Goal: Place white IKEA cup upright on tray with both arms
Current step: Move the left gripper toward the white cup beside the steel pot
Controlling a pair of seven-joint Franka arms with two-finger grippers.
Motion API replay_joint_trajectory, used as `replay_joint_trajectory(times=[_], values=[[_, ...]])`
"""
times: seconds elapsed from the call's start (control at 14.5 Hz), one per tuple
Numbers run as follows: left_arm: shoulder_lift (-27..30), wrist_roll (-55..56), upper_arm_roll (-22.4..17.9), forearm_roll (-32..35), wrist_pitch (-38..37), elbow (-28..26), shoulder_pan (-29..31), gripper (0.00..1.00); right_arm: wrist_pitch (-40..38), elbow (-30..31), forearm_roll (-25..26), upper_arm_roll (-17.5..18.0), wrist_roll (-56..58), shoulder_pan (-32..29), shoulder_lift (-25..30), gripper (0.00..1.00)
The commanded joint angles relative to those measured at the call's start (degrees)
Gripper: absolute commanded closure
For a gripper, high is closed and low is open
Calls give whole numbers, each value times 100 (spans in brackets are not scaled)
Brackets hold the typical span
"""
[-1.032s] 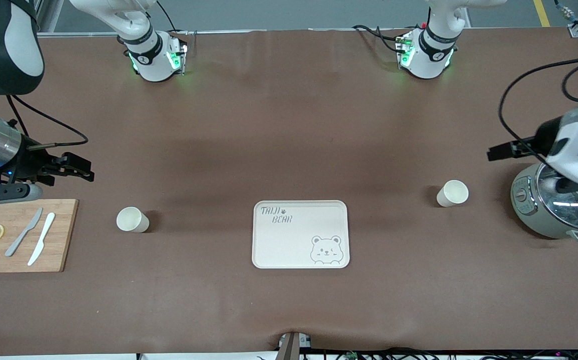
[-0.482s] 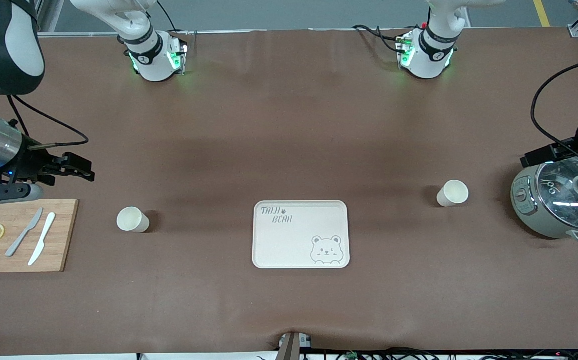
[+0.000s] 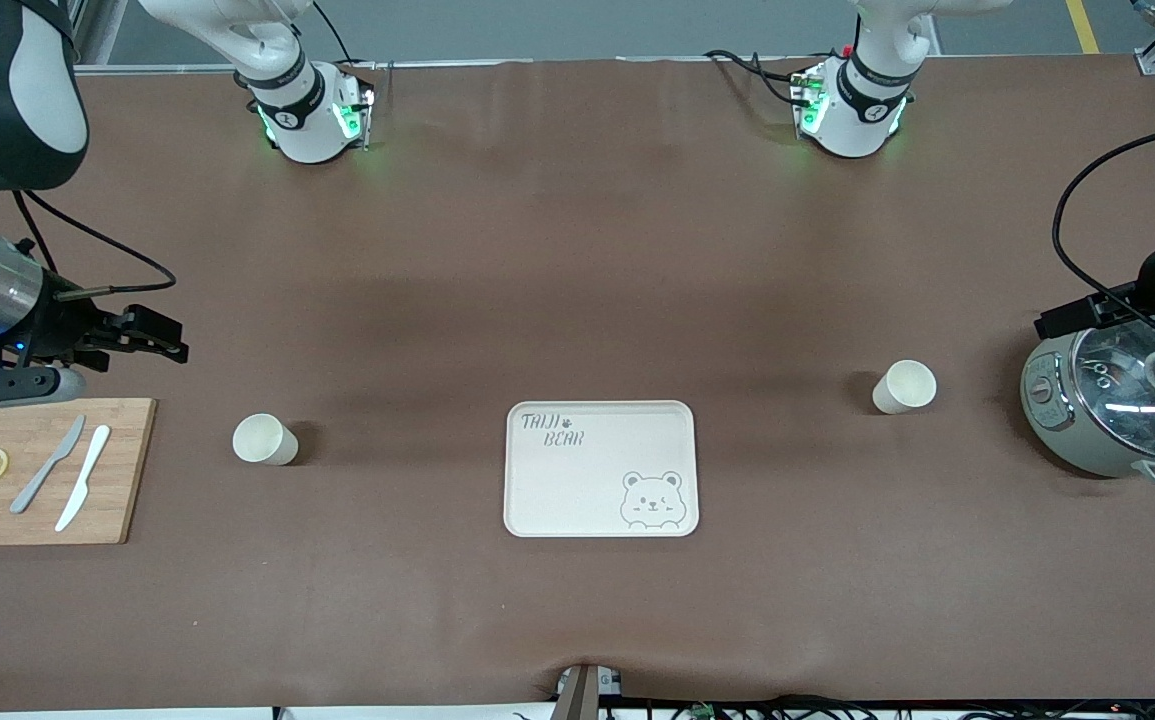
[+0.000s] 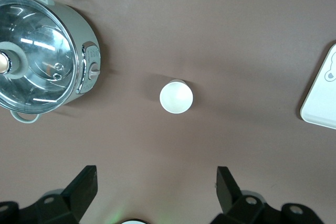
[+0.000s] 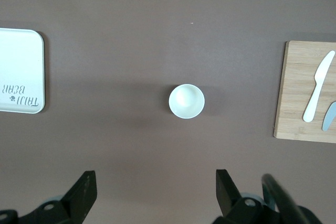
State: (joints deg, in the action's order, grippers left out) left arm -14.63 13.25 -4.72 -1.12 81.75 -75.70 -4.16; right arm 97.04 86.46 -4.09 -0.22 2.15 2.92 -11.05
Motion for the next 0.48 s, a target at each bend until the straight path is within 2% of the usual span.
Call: replay_joint_trajectory(times=[0.0,0.41], values=[[30,55,-3,85,8,-6,-32,0,-44,29,102,31,-66,-2,59,0],[39,28,-3,94,-1,-6,38,0,43,-76,110,39,-30,67,41,0]])
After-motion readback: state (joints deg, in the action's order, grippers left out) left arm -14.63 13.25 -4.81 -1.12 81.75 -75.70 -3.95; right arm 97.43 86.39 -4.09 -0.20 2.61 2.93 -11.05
